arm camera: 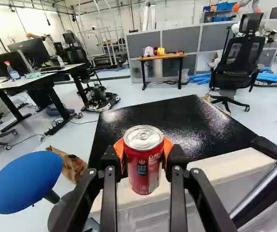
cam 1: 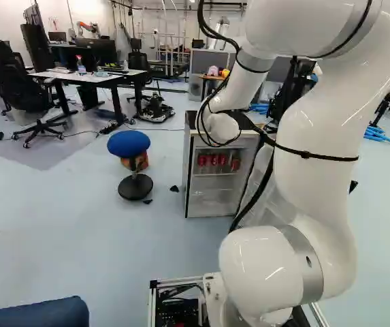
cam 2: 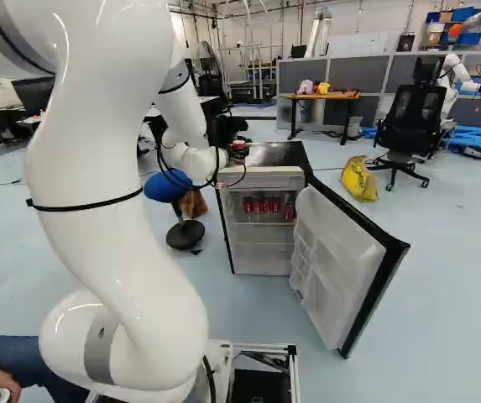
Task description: Grab a drink from the fridge
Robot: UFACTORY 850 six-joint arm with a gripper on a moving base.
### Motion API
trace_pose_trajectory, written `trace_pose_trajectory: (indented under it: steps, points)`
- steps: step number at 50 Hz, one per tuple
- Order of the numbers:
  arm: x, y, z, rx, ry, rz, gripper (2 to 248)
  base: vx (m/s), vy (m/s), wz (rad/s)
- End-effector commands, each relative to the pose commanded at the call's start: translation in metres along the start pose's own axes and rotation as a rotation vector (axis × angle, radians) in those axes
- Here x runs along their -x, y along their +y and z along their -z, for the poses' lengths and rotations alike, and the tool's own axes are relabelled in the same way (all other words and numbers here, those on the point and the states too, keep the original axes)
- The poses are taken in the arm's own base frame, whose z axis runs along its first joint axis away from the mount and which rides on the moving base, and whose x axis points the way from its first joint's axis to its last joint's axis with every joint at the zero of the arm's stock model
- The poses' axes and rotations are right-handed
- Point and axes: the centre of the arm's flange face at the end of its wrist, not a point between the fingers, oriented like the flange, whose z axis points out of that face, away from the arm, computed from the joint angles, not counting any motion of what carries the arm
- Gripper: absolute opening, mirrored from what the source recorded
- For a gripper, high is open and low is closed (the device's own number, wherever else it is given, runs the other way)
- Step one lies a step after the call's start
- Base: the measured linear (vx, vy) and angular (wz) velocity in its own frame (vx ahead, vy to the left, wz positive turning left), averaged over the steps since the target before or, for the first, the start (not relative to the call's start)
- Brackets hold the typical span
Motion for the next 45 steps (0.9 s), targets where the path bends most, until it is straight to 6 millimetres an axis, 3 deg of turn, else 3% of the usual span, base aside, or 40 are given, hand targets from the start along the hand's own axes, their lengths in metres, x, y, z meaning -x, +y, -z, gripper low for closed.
trace_pose_trajectory:
  steps: [45]
  points:
    - [-0.009, -0.001, -0.072, -0.045, 0.040, 0.048, 98, 0.000, 0.000, 0.000]
